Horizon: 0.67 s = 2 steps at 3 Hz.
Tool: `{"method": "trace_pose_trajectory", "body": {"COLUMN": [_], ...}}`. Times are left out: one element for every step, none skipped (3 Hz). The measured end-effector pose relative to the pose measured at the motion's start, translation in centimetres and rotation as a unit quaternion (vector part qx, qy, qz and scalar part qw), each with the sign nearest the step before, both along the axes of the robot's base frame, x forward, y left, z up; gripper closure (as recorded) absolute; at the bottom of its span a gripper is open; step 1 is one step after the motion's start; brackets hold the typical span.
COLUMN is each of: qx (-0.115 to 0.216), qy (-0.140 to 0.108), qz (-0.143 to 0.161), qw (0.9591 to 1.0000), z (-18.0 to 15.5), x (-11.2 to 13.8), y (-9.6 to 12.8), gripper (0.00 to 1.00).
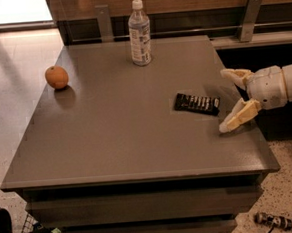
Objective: Move rxbar chocolate near orange
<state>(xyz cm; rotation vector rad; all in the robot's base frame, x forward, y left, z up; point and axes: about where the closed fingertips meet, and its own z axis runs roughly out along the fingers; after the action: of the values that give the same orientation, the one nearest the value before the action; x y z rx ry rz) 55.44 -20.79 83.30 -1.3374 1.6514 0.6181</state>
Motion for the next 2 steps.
{"method": "trace_pose_trajectory", "body": {"qx": [0.005,0.056], "qy": [0.003,0.037], "qz": [-0.002,-0.028], "qw": [1.0,0.9973], "z": [-0.1,-2.0], "x": [0.1,1.6], "y": [0.1,1.2], "gripper": [0.0,0.0]}}
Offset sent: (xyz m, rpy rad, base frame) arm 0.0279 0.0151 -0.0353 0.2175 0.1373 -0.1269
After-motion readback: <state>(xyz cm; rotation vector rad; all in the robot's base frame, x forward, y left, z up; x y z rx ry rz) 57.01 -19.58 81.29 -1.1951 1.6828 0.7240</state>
